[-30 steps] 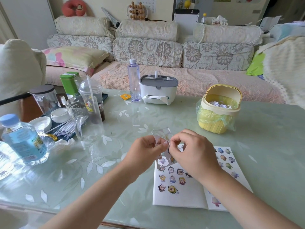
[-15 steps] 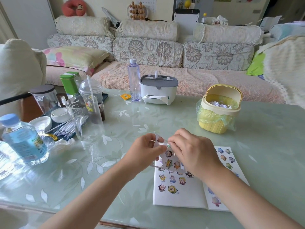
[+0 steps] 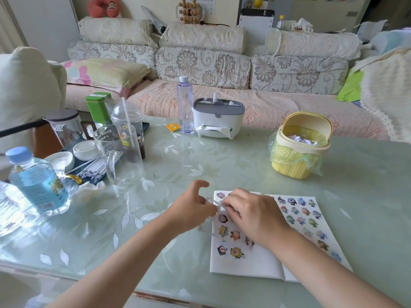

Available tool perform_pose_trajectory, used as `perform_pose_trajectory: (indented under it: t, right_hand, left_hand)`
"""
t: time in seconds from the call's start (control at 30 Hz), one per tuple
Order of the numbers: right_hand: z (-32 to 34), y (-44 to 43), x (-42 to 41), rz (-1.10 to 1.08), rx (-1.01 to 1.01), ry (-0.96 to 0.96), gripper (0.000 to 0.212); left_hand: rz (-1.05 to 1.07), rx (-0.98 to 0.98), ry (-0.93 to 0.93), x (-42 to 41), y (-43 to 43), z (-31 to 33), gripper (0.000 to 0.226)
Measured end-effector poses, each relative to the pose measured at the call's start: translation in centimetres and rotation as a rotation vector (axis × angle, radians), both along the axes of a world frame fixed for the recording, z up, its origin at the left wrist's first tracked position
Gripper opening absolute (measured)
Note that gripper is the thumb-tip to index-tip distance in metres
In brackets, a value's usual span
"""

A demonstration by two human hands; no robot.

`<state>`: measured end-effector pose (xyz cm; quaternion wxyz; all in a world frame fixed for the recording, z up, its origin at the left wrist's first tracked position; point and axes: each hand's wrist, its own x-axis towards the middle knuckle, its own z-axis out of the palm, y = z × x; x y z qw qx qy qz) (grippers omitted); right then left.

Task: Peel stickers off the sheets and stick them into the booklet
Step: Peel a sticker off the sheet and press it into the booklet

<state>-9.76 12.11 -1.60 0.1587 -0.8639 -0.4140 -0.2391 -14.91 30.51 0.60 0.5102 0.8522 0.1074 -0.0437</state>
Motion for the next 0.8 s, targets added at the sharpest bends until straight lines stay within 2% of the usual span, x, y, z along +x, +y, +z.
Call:
perform_pose_trajectory:
  t: [0.1,0.17,0.23,0.3,0.43,0.47,0.67,0.8]
  right_hand:
    - [-0.7,0.4,0.2,-0.041,-0.067,-0.024,0.014]
    - [-1.4,0.6,0.2,-0.094,-0.130,-0.006,0.009]
    - [-2.3,0.7,0.3,-0.118,-0.167,0.021,0.011]
    - [-2.7,0.7,0.4,-0.101,-0.134,0.032,0.005]
    - [-3.0,0.5,0.7,-0.067,-0.132,-0.029,0.014]
    - [-3.1,0.4,0.8,-0.057,-0.134,-0.042,0.016]
    - [-3.2,-0.1,0.9,-0.032,-0.045,-0.026,0.023]
    - [-2.3,-0.9,1.0,-0.078,0.062,0.132,0.008]
  left_hand:
    - [-0.024,0.380,-0.140,-0.2,0.3,-1.2,0.047]
    - [-0.042,0.522,-0.310,-0.4,0.1,-2.0,0.035]
    - [-0.139,0.576,-0.411,-0.5,-0.3,-3.1,0.028]
    - [-0.248,0.649,-0.395,-0.4,-0.6,-4.2,0.032]
    - [-0.334,0.722,-0.352,-0.6,-0.5,-5.6,0.068]
    - [-0.340,0.738,-0.353,-0.6,-0.4,-5.8,0.071]
    - [-0.351,0.780,-0.348,-0.9,-0.1,-6.2,0.069]
    - [-0.354,0.770,-0.332,-1.0,0.1,-6.0,0.063]
